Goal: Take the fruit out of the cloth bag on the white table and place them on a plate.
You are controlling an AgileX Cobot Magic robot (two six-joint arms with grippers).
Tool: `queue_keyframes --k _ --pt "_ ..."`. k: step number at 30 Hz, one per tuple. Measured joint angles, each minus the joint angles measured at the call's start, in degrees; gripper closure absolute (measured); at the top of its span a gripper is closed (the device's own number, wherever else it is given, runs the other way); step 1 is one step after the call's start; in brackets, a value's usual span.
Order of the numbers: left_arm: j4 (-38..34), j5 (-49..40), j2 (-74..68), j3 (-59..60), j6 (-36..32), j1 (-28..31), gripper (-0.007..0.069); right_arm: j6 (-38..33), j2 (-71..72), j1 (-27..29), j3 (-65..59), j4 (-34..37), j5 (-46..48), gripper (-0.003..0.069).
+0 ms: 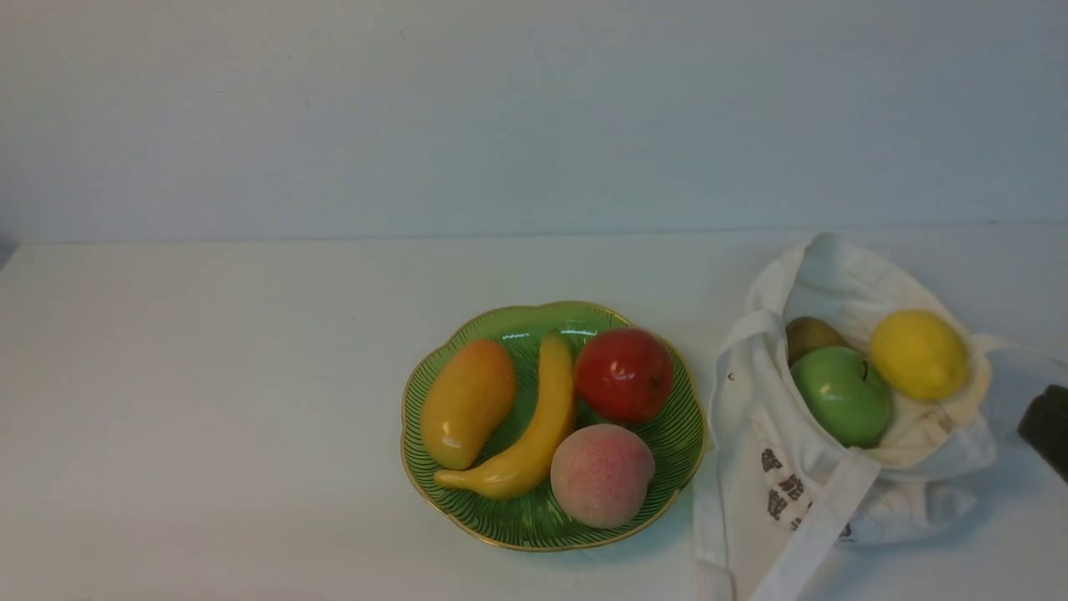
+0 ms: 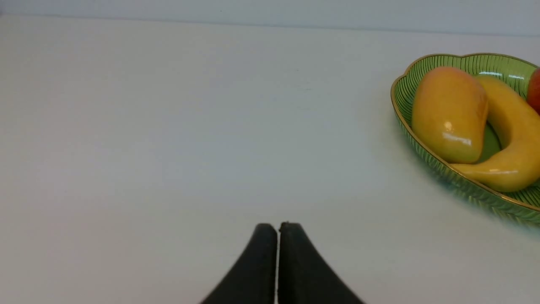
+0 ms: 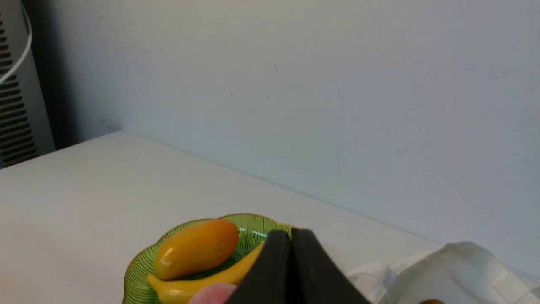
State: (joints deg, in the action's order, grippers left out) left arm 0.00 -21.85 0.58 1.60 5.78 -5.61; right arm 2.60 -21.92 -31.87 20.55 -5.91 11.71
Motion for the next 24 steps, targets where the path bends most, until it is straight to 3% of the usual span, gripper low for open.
queue_keyframes --k 15,24 --pt "0.0 0.0 0.0 0.0 0.1 0.0 0.0632 0.0 2.3 1.3 -4.2 1.0 1.5 0.0674" --pt "0.0 0.0 0.0 0.0 0.1 0.0 0.0632 1.3 14.9 20.8 -19.5 2.3 5.2 0.0674"
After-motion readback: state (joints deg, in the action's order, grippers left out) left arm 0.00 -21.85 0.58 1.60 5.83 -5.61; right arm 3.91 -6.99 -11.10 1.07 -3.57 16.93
